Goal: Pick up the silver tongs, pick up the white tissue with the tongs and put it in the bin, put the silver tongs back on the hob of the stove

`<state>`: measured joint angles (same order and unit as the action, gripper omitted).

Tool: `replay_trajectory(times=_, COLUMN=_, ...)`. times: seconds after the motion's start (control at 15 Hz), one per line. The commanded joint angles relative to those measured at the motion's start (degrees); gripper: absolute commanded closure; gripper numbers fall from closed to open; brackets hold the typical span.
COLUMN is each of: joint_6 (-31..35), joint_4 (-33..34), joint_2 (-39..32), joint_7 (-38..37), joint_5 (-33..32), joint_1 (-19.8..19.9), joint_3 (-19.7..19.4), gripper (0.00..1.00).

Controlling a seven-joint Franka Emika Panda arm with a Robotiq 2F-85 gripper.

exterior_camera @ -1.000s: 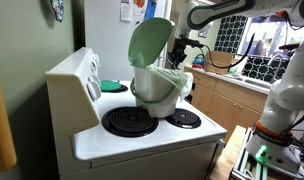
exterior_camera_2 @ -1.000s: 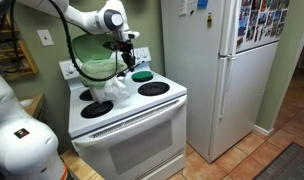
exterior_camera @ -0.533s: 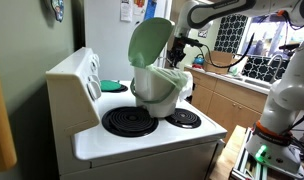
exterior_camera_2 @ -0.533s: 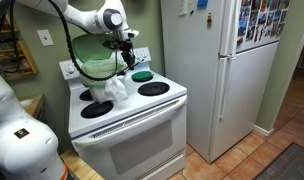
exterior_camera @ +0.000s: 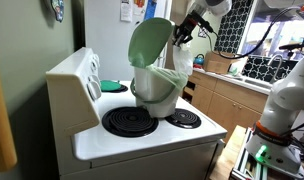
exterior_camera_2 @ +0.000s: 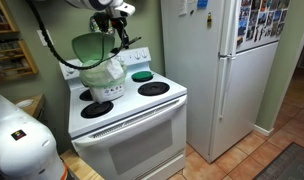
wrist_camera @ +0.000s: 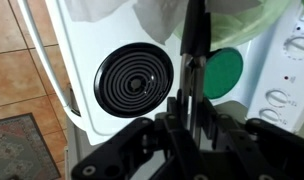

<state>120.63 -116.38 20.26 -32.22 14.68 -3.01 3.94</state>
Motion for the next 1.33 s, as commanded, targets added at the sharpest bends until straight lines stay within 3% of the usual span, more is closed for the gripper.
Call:
replay_trajectory(times=0.0, joint_6=4.8, joint_4=-1.2, joint_2=2.0, joint_7=-1.6, joint_5=8.1, joint_1=0.8, joint_3=-0.9, gripper=0.94)
replay_trajectory(times=0.4, joint_6=9.5, joint_4=1.7, joint_2=-3.8, joint_7=-1.9, joint_5=25.4, joint_1=-0.7, joint_3=-2.2, gripper=0.94)
replay_trajectory(times=0.53, joint_6=9.3, joint_4=2.7, joint_2=-6.1, joint_7=-2.7, joint_5=27.9, joint_1=-0.3, joint_3=-1.1, gripper=0.94)
replay_trajectory(times=0.67, joint_6=9.2, joint_4=3.4, joint_2=-8.3, joint_7=-3.8, joint_5=28.3, joint_1=0.0, joint_3=-0.2, gripper=0.94)
replay_trajectory(times=1.13, joint_6=9.7, joint_4=5.5, joint_2=-14.0, joint_7=-10.1, joint_5=20.1, joint_1=-0.2, joint_3=2.3, gripper=0.94)
replay_trajectory(times=1.27, joint_6=9.3, joint_4=6.1, joint_2=-14.6, joint_7=-11.0, joint_5=18.7, joint_1=-0.5, joint_3=2.5, gripper=0.82)
